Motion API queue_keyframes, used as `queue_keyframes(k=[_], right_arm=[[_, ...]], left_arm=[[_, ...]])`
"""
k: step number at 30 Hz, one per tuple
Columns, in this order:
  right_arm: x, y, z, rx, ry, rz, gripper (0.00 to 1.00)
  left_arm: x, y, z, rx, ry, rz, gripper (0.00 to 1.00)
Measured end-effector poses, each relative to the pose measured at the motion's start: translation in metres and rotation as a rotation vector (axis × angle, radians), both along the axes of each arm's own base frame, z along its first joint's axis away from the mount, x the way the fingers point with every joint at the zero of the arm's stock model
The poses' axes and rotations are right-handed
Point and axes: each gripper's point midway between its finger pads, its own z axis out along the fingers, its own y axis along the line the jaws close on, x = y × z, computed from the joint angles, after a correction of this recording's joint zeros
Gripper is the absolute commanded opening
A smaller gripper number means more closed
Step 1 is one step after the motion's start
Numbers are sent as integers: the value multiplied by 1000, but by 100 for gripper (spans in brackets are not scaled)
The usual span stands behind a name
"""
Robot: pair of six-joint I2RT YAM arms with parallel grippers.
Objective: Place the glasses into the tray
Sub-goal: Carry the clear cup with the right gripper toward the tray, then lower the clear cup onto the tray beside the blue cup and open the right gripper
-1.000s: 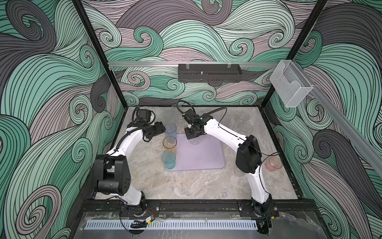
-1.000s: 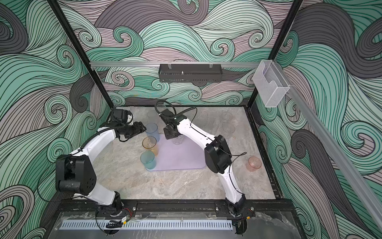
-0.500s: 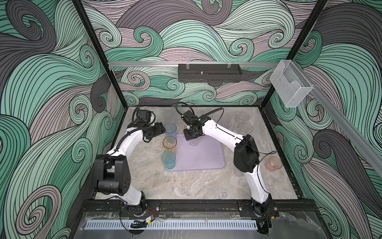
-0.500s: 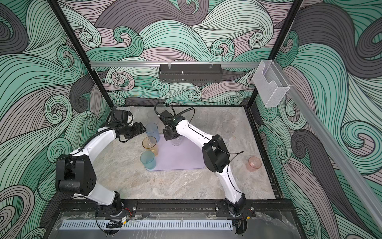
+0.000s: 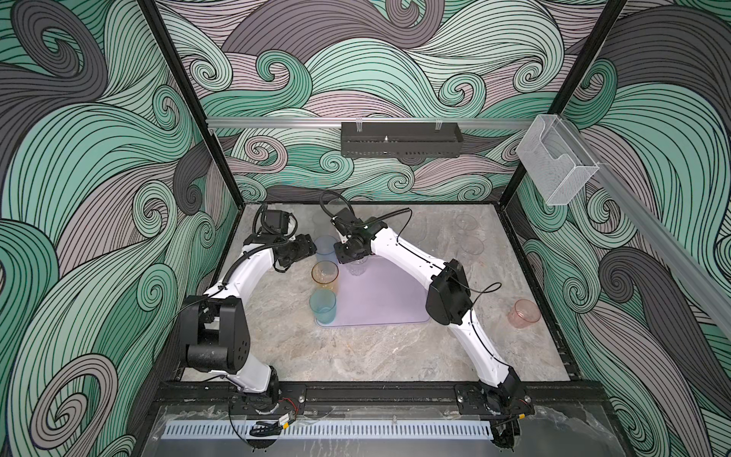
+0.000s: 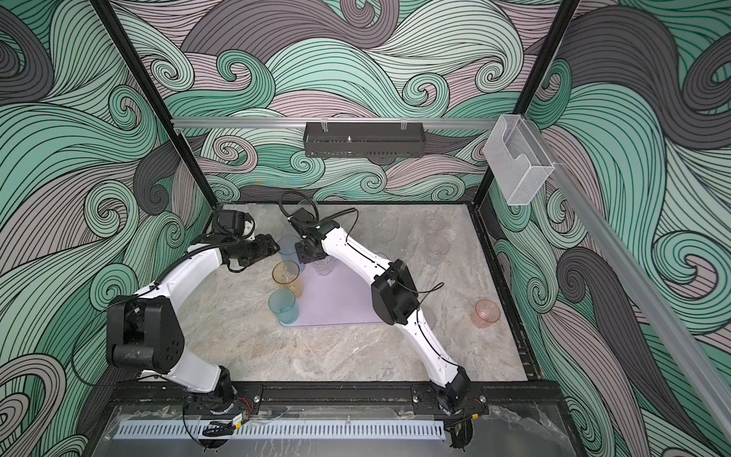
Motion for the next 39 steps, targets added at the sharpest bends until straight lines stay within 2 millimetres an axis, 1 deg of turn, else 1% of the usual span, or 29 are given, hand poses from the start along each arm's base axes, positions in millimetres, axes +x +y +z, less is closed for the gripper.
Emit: queue_keyframes(k=[3, 5, 8, 11, 13, 14, 16, 20, 24, 27, 31, 36, 39], right_arm=[[-1, -7, 10, 19, 13, -11, 37], [-4, -18, 21, 30, 23, -27, 40], [-6, -38, 44, 54, 17, -55, 43], [-10, -59, 64, 84, 13, -90, 43], [-15, -75, 66, 98, 24, -119, 39], [-17, -81, 63, 98, 34, -132, 37], [-21, -91, 50, 93, 67, -157, 35], [-26, -104, 10, 45, 138, -192, 32], [-26, -103, -19, 10, 177, -194, 31], [-24, -99, -34, 6, 194, -190, 31], [-21, -92, -44, 9, 209, -184, 31], [-11, -80, -42, 30, 188, -177, 31], [-8, -74, -41, 42, 184, -173, 30]], left_arm=[[0, 0, 0, 0, 0, 0, 75], [0, 0, 0, 0, 0, 0, 75], [0, 0, 0, 1, 0, 0, 74], [0, 0, 0, 0, 0, 0, 74], [0, 0, 0, 0, 0, 0, 75], [0, 0, 0, 0, 0, 0, 75], [0, 0, 0, 1, 0, 1, 74], [-1, 6, 0, 28, 3, 18, 75], [-5, 15, 5, 73, -4, 49, 75], [-6, 19, 11, 90, -17, 62, 75], [-7, 21, 12, 98, -21, 68, 75], [-7, 21, 12, 98, -20, 67, 75], [-7, 21, 12, 98, -20, 67, 75]])
